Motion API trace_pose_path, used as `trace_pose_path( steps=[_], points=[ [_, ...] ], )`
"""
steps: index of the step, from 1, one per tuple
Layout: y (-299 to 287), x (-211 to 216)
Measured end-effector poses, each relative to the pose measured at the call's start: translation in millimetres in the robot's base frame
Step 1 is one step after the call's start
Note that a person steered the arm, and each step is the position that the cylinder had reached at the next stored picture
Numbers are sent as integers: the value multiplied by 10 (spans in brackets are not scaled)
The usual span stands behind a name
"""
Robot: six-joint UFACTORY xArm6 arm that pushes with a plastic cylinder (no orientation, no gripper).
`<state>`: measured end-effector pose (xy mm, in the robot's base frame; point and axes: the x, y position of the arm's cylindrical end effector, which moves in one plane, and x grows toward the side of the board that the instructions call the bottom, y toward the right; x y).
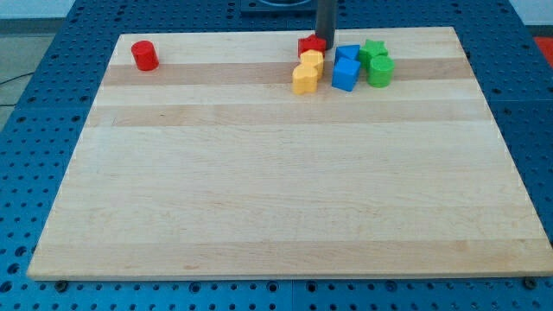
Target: Move the yellow hexagon at the left side of the blue triangle
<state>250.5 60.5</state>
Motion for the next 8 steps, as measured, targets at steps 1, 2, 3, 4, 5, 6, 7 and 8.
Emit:
trace_pose_path(
  steps=[1,2,3,4,5,6,7,8],
  points=[
    [-224,307],
    [-928,480],
    [-1768,768],
    [-1870,1191],
    [-1360,1335],
    [-931,1298],
    [-783,1170],
    [-414,1245]
  ],
)
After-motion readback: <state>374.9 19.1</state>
